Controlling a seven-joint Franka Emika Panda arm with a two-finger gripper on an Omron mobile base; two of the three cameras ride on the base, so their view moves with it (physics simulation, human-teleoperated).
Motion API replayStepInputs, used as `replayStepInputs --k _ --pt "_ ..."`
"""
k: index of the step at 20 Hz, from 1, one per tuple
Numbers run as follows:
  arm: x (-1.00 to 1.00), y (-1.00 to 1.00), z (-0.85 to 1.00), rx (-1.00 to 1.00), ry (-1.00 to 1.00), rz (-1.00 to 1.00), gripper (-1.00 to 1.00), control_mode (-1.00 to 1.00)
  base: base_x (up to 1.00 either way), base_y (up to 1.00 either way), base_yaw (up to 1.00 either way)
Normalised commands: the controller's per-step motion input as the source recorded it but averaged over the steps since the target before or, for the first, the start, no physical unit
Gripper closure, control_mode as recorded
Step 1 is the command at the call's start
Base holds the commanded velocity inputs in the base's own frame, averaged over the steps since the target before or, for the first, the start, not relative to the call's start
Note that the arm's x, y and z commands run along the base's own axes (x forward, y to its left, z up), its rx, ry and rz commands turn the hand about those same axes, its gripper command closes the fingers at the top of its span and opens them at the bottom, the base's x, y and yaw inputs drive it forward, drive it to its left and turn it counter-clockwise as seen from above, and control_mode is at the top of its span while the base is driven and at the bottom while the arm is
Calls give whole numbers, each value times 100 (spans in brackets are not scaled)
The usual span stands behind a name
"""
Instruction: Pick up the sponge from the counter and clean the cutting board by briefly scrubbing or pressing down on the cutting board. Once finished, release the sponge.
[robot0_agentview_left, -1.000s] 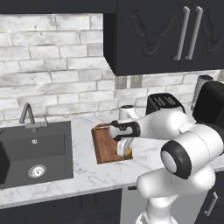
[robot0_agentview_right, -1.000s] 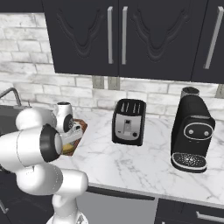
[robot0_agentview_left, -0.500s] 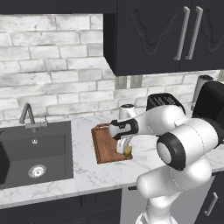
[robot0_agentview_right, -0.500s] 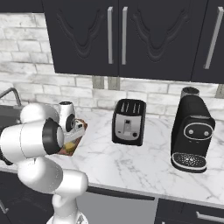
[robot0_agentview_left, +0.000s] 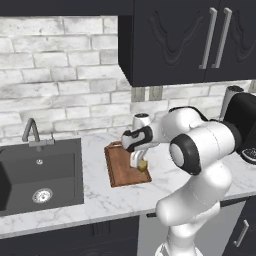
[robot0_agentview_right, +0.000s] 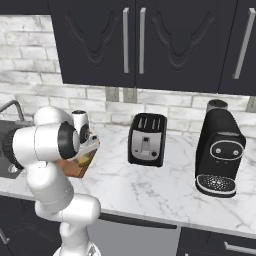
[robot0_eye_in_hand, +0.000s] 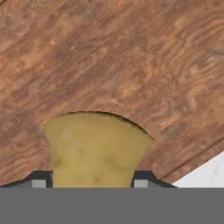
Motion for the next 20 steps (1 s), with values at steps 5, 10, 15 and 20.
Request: replayStepInputs --k 5,10,15,20 --pt "76 14 0 0 0 3 100 -100 0 0 0" --pt "70 14 0 0 0 4 100 -100 0 0 0" --pt "49 16 -4 0 -1 4 100 -100 0 0 0" --pt "33 22 -11 0 -4 1 100 -100 0 0 0"
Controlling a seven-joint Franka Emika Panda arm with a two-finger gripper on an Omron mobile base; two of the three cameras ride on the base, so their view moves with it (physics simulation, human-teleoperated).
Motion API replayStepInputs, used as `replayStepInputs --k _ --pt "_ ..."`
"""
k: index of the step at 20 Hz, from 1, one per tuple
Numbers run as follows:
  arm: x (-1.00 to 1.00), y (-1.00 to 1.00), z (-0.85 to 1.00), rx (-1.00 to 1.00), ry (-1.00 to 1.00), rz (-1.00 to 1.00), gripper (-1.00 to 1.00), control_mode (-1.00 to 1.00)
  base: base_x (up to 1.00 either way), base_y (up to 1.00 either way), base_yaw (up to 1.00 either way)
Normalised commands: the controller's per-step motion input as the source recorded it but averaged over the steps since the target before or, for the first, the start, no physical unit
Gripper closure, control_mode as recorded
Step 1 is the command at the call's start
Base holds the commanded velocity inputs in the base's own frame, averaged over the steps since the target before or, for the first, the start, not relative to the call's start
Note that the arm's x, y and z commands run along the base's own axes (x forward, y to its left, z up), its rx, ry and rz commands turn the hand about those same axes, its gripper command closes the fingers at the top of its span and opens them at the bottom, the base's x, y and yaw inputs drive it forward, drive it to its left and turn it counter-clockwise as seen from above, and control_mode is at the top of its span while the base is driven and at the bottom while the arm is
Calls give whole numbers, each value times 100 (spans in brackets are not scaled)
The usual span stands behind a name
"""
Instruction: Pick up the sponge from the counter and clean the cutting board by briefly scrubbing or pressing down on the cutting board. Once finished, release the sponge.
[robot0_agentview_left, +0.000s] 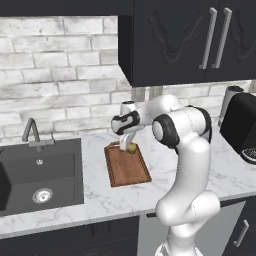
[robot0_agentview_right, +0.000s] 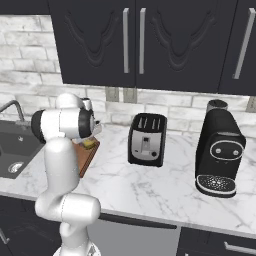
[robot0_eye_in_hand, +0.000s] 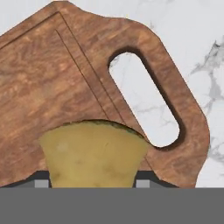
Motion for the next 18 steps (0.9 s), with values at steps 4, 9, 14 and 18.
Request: replayStepInputs --k 4,9,14,18 --pt "8 30 -14 0 -3 0 100 -100 0 0 0" --pt "-14 46 -17 0 -5 0 100 -100 0 0 0" --pt "-26 58 -19 0 -1 0 100 -100 0 0 0" --pt "-40 53 -20 0 0 0 100 -100 0 0 0"
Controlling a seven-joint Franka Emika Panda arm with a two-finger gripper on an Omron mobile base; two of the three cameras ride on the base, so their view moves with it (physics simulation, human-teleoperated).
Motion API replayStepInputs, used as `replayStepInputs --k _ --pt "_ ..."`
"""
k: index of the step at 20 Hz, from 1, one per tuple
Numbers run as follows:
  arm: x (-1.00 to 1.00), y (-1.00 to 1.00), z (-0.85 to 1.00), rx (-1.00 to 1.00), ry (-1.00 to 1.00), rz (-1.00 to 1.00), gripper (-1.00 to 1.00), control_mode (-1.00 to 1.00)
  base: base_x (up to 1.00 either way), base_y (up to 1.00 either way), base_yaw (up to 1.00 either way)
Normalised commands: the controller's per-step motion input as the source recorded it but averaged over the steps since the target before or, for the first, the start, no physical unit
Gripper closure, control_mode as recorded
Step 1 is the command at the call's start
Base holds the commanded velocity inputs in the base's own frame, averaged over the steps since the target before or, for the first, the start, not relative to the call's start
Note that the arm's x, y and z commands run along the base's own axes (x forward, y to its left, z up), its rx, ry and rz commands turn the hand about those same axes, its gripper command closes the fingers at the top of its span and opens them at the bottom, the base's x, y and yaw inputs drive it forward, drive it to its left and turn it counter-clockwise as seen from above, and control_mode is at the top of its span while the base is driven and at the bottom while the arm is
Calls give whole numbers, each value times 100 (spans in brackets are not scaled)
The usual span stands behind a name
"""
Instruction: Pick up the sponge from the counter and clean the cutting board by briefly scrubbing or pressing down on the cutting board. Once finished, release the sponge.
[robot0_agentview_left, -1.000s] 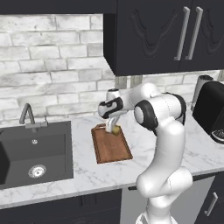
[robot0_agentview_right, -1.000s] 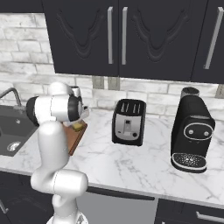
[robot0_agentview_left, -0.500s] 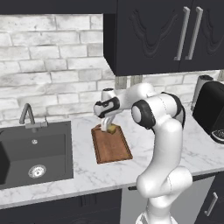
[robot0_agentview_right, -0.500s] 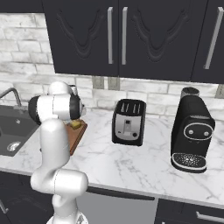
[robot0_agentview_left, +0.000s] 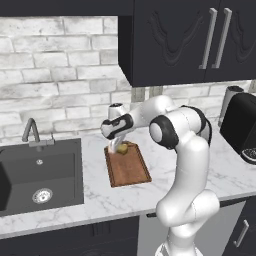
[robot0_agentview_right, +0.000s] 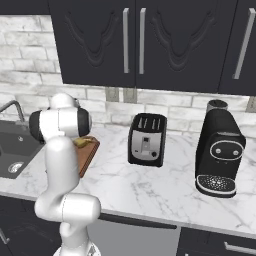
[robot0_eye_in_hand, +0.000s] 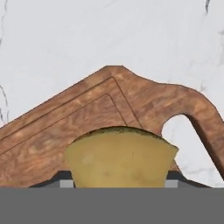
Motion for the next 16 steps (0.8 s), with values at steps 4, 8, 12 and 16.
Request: replayStepInputs --k 4,8,12,16 --pt "-51 42 -12 0 1 1 100 -100 0 0 0" --pt "-62 21 -1 0 8 0 100 -100 0 0 0" --pt "-56 13 0 0 15 0 100 -100 0 0 0" --pt "-61 9 -1 0 10 0 100 -100 0 0 0"
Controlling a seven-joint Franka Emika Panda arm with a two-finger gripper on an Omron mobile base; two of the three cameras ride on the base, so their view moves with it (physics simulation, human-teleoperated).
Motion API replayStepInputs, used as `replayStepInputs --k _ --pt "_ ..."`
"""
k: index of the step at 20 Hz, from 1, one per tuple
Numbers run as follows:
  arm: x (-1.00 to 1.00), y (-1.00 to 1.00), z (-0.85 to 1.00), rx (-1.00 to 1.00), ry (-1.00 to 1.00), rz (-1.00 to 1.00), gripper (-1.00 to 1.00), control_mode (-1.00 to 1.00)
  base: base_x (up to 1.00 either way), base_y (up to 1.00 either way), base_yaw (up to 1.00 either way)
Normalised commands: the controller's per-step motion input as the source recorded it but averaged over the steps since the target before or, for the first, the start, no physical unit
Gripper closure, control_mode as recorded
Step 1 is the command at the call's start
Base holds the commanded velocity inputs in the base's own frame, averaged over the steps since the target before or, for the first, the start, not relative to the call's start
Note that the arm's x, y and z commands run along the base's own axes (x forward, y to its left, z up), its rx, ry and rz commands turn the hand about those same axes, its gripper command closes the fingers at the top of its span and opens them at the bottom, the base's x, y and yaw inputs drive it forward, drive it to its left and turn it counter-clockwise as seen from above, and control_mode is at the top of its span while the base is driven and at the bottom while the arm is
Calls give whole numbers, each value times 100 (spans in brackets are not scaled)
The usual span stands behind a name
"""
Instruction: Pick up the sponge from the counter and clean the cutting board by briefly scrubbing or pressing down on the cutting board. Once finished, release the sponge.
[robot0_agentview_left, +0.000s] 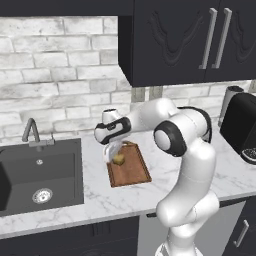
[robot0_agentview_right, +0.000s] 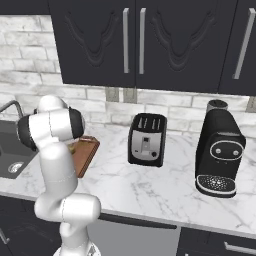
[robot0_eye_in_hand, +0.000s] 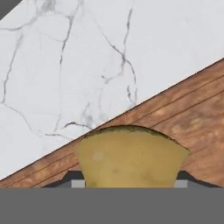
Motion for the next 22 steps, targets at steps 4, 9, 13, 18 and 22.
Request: replayStepInputs --k 4,9,13,18,22 --pt "-75 4 -18 0 1 0 100 -100 0 0 0" --pt "-90 0 -34 0 -3 0 100 -100 0 0 0" --pt "-96 0 -38 0 -8 0 100 -100 0 0 0" --pt "-88 0 -26 3 -4 0 100 -100 0 0 0" --pt "-35 -17 -3 5 0 -4 100 -100 0 0 0"
